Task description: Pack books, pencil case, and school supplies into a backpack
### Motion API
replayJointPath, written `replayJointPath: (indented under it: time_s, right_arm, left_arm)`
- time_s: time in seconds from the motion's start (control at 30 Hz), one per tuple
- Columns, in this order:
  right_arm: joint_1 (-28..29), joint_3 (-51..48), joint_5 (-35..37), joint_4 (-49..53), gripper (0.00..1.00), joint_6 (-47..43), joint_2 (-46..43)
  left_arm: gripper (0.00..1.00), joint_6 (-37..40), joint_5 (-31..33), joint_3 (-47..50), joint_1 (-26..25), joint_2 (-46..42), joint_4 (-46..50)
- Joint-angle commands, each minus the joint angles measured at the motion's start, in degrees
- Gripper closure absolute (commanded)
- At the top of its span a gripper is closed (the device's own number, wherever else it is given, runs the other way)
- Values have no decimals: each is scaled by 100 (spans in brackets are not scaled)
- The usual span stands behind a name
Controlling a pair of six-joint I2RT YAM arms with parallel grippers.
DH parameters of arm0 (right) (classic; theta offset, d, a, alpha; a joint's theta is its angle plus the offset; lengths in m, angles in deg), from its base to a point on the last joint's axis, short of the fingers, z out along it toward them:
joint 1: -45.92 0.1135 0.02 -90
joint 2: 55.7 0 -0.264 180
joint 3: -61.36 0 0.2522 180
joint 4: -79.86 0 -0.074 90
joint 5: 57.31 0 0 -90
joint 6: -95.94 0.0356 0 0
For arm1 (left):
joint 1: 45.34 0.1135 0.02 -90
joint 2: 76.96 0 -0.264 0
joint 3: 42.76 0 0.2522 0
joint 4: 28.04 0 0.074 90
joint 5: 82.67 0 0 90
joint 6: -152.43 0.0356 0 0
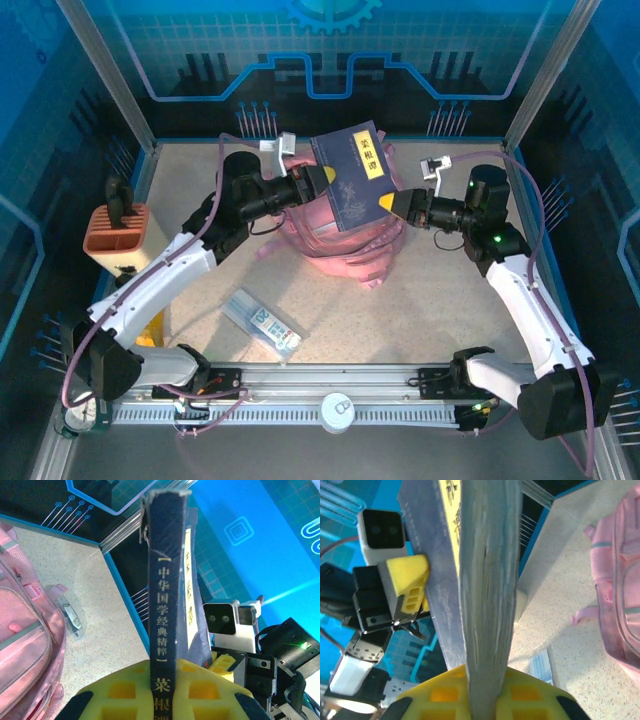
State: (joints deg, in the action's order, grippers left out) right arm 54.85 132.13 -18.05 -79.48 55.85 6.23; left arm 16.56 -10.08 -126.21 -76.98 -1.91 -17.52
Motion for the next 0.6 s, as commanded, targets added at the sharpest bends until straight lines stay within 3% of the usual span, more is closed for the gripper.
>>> replayJointPath:
  time_s: [0.0,0.07,0.13,0.23,0.37,0.57]
  right_arm:
    - [-110,199,432,814,96,-632,-278]
    - [-182,175,646,1221,100,-853,-420]
    - [-296,204,906,1856,100,-1146,-573]
    - [-549,318,1618,3082,100,-1688,-842]
    - [-976,116,2069,3957,100,-1947,-1343]
    - [-1237,-140,3062,5010,100,-2047,-1952]
  left_arm:
    - [95,293,-99,33,-103,36,-33]
    - [64,501,-258,117,-131,38,3]
    - [49,899,-303,245,-141,-15,134]
    - [44,1946,65,296,-228,28,766]
    - [40,3282,623,300,-397,388,1280]
    - [35,4814,1452,-467,-757,1758,1834]
